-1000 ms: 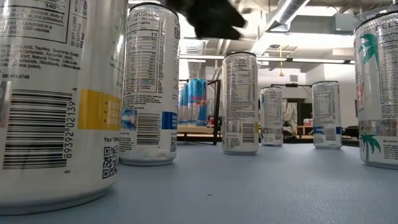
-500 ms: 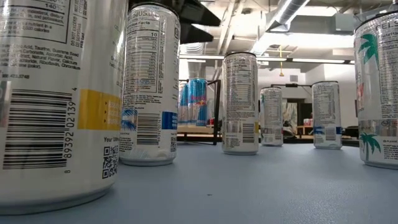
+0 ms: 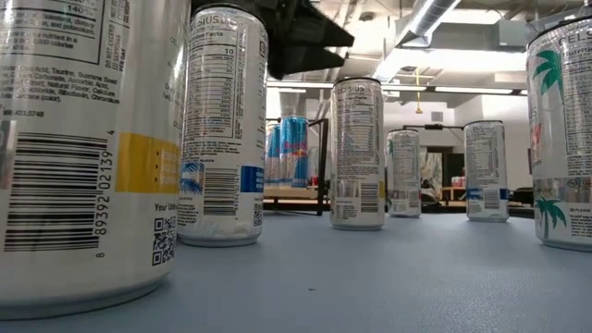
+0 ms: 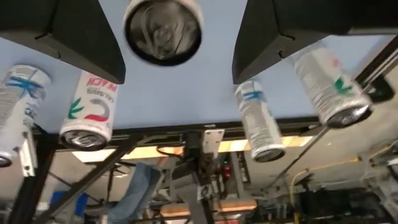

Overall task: Place canned beverage on shelf
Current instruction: Put the top right white and yellow soda can on the shelf

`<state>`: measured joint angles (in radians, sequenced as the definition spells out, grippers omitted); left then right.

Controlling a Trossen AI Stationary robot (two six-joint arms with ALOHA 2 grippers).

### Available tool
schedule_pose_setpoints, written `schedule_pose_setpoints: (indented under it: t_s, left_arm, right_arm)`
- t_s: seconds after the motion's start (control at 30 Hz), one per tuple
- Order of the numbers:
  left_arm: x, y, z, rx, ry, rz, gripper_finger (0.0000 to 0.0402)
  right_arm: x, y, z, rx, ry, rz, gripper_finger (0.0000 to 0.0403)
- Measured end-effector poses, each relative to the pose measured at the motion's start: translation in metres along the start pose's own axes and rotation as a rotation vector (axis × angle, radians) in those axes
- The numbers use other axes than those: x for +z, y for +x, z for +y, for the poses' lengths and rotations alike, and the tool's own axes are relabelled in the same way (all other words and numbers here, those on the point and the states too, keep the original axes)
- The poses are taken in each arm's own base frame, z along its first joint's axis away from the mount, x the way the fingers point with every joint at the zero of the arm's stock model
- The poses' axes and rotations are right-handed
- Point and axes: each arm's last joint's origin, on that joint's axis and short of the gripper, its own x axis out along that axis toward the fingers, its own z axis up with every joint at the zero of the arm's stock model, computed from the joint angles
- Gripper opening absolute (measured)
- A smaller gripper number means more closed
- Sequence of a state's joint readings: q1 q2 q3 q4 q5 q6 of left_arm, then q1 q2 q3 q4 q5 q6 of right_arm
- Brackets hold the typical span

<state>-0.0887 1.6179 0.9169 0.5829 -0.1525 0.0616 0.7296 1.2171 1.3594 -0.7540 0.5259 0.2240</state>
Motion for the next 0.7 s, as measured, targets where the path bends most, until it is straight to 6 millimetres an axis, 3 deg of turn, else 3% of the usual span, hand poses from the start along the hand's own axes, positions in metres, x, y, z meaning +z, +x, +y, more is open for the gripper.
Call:
schedule_pose_setpoints:
  t_s: [0.33,0.7]
  left_arm:
    - [0.013,0.007,0.001,0.046,0.023,0.090,0.0331]
    - [-0.007,0.019,-0.006,-0.078,-0.003,0.133,0.0332]
  right_arm:
    - [-0.001,0.005,0.001,-0.009,0.009,0.012,0.0295]
    - [-0.006,0.023,0.007,-0.034,-0.022,0.077,0.0295]
